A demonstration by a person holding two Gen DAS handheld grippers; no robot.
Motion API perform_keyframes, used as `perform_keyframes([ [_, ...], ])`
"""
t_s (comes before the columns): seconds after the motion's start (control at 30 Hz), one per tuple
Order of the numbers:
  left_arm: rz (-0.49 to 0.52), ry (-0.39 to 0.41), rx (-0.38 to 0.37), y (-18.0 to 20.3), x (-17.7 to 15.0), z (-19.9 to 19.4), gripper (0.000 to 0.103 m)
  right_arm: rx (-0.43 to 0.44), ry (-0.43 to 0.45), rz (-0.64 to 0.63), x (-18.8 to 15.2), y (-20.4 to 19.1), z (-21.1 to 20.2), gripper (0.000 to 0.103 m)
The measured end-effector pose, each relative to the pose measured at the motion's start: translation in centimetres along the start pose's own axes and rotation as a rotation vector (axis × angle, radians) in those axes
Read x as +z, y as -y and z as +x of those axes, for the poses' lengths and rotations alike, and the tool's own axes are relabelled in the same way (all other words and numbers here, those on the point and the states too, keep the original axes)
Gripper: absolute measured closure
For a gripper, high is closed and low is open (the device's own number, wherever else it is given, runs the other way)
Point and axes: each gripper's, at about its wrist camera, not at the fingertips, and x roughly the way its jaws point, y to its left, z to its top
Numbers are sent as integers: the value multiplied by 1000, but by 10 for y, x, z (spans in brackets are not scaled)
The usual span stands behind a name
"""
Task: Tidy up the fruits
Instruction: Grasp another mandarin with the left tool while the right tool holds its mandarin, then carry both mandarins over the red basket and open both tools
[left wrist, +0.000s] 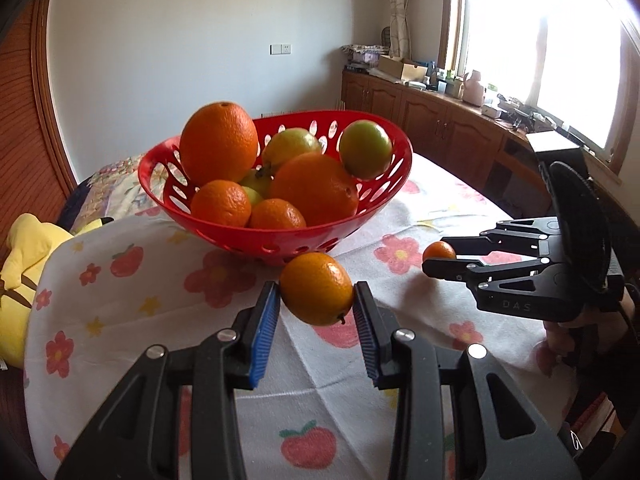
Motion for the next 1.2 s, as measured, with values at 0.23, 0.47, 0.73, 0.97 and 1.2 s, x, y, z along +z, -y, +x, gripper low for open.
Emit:
perform_keyframes([
  [0.23,13,36,5,-3,9,-12,67,11,53,4,6,6,-23,70],
  [0.47,4,71,25,-8,18,-23,67,26,132,-15,26,1,-52,70],
  [0.73,-1,108,52,-16,29,-30,67,52,198,-74,55,-18,-65,70],
  [0.97,-9,119,58,-23,36,-26,67,75,215,-115,75,-35,-56,69],
  [1.2,-9,121,65,-30,43,-19,67,97,201,-134,87,-44,-36,69],
])
